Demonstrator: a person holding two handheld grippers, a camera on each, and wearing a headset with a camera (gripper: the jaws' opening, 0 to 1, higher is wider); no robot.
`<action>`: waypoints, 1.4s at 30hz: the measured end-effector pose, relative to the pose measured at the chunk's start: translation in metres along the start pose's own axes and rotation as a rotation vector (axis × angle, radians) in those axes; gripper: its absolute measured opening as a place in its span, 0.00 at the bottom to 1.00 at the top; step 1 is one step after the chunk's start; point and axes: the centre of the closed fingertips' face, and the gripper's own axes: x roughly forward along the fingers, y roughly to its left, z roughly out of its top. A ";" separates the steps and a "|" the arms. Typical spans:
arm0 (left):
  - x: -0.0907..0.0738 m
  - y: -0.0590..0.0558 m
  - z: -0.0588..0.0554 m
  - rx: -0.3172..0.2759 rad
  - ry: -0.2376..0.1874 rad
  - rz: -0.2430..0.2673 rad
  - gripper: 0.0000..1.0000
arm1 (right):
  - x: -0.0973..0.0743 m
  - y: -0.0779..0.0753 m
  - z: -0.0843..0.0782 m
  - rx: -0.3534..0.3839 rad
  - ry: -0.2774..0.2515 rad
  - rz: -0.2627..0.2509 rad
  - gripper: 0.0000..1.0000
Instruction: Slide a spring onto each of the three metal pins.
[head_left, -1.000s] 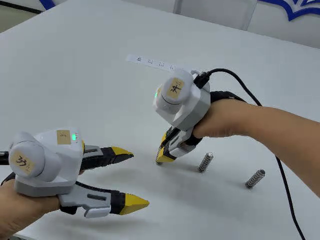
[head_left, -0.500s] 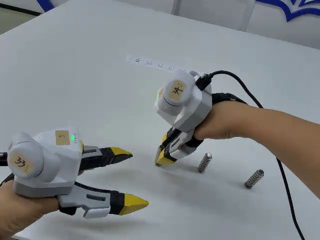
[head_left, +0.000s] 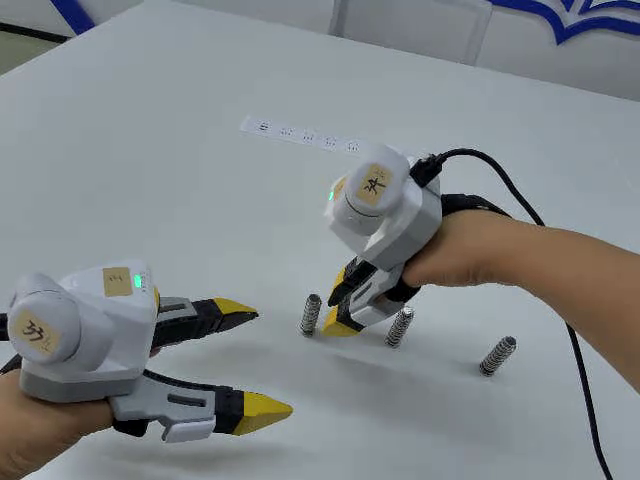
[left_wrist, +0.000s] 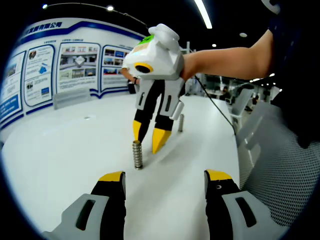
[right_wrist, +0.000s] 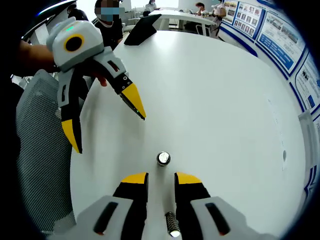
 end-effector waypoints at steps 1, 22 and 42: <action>0.000 0.000 0.000 0.000 -0.001 0.000 0.65 | -0.002 0.001 0.000 0.002 -0.005 -0.002 0.22; 0.001 -0.001 0.005 0.006 -0.007 -0.003 0.67 | -0.032 0.029 -0.005 0.065 -0.117 -0.054 0.23; 0.003 -0.006 0.010 0.015 -0.006 -0.004 0.69 | -0.052 0.050 -0.052 0.217 -0.202 -0.100 0.23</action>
